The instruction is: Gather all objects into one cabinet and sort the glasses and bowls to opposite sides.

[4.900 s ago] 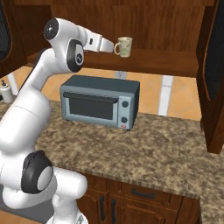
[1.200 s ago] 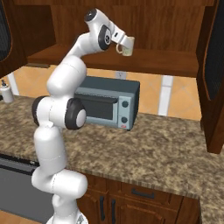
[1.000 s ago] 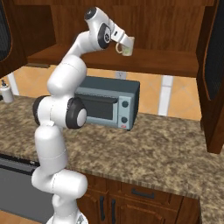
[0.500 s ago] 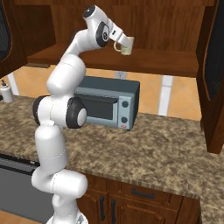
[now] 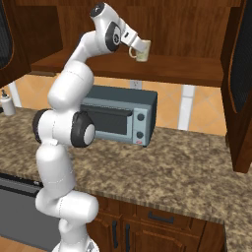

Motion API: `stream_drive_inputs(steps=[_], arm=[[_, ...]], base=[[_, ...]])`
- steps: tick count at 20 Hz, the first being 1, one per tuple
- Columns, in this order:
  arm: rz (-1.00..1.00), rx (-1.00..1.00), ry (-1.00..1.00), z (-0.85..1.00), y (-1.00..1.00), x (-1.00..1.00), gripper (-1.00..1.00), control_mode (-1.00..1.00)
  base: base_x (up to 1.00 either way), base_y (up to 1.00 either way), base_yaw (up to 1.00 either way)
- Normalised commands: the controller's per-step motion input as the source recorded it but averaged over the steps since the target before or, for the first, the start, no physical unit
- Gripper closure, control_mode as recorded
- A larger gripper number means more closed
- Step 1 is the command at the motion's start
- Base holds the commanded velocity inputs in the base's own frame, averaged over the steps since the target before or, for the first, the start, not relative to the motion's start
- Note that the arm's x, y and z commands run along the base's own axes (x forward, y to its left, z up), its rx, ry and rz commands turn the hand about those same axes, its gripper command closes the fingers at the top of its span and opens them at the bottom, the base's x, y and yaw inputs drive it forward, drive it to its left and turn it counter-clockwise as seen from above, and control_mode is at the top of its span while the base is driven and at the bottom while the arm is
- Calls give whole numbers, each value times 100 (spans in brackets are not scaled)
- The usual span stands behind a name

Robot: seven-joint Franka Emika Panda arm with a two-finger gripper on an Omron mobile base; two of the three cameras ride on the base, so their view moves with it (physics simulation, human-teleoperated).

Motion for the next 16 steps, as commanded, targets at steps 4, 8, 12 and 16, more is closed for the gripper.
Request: stream_drive_inputs(steps=[4, 8, 12, 16], arm=[[-2, 0, -5, -8, 4, -64, 100, -100], [9, -7, -3, -71, 11, -35, 100, -100], [25, -25, -30, -21, 0, -9, 100, -100], [31, -26, -35, 0, 0, -36, 100, -100]], base=[[0, 0, 0], [0, 0, 0], [0, 0, 0], [0, 0, 0]])
